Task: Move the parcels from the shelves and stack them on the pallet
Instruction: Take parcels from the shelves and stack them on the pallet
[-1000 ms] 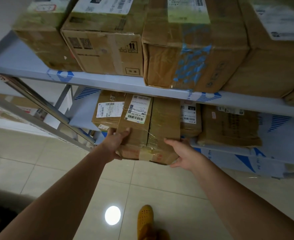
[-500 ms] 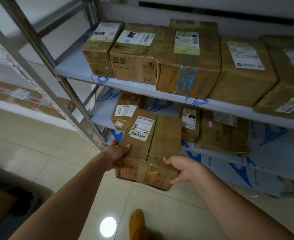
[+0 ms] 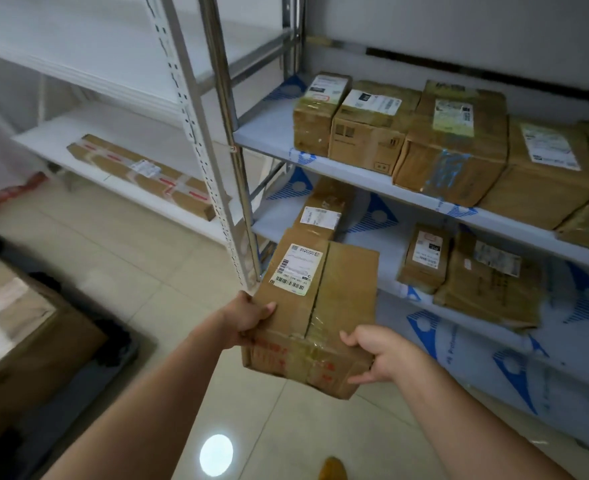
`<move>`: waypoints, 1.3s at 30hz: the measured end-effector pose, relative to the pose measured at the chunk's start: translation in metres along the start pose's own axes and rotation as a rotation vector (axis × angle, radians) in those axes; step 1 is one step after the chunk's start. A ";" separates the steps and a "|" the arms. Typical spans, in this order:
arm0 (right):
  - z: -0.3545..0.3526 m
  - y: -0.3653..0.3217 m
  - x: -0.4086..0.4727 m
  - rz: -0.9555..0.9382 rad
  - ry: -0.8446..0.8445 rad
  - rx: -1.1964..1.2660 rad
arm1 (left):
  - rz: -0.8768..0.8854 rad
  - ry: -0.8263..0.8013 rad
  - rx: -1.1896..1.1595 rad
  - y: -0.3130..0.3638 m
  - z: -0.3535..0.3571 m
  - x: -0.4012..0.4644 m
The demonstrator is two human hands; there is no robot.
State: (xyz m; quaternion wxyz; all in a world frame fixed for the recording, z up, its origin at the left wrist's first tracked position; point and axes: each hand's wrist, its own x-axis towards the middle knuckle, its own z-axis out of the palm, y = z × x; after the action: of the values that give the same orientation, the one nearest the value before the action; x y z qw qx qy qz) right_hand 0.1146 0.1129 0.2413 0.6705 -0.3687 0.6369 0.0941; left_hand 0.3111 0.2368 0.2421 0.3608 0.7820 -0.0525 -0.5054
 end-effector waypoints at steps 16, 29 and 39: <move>0.384 0.099 -0.120 -0.184 -0.242 -0.374 | -0.103 0.412 -0.357 -0.239 -0.336 -0.176; 0.597 0.146 -0.174 -0.292 -0.366 -0.689 | -0.205 0.577 -0.724 -0.378 -0.481 -0.244; 0.772 0.158 -0.219 -0.322 -0.494 -0.974 | -0.268 0.666 -0.852 -0.449 -0.593 -0.296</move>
State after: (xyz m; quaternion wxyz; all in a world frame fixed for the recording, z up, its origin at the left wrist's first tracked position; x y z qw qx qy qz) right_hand 0.5886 0.7742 0.3200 0.5579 -0.6948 0.2802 0.3570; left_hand 0.5321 1.0014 0.3229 0.5749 0.6843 0.3732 -0.2490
